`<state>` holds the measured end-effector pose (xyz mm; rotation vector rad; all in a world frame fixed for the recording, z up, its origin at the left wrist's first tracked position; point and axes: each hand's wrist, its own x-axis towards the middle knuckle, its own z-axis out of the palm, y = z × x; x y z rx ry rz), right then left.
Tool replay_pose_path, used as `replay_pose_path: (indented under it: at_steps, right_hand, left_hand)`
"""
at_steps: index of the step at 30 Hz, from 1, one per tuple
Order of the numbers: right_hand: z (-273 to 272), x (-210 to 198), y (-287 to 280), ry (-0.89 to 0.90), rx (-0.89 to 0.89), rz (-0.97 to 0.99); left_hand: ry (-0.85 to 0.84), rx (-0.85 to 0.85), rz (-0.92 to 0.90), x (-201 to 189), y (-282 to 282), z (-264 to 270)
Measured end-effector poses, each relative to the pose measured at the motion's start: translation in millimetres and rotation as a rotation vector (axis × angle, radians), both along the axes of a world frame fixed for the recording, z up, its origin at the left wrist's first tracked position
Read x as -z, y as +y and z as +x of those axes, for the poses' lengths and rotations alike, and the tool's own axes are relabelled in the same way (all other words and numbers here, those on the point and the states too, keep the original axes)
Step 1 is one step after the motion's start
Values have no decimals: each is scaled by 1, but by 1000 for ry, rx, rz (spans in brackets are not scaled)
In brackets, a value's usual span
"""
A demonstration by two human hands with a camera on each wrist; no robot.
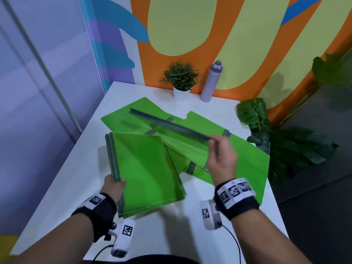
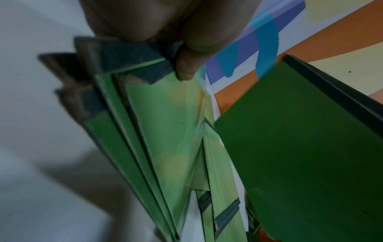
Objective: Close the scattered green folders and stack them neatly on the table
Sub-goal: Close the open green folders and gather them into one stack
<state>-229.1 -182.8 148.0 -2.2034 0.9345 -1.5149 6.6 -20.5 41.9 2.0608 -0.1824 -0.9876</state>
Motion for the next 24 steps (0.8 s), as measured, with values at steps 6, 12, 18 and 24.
replay_pose_path:
  at_steps: [6,12,18,24]
  right_hand:
    - [21,77,55,608,-628,111]
    - [14,110,58,901,-883,95]
    - [2,134,-9,777,-446,261]
    - [7,150,-74,1169,-42,736]
  left_hand:
    - [170,-155,-98,-9,-10,0]
    - [-7,8,94,-6,-9,-12]
    - [-6,-29,-70,-8,-4,-4]
    - [-52,-87,-223,-35,24,22]
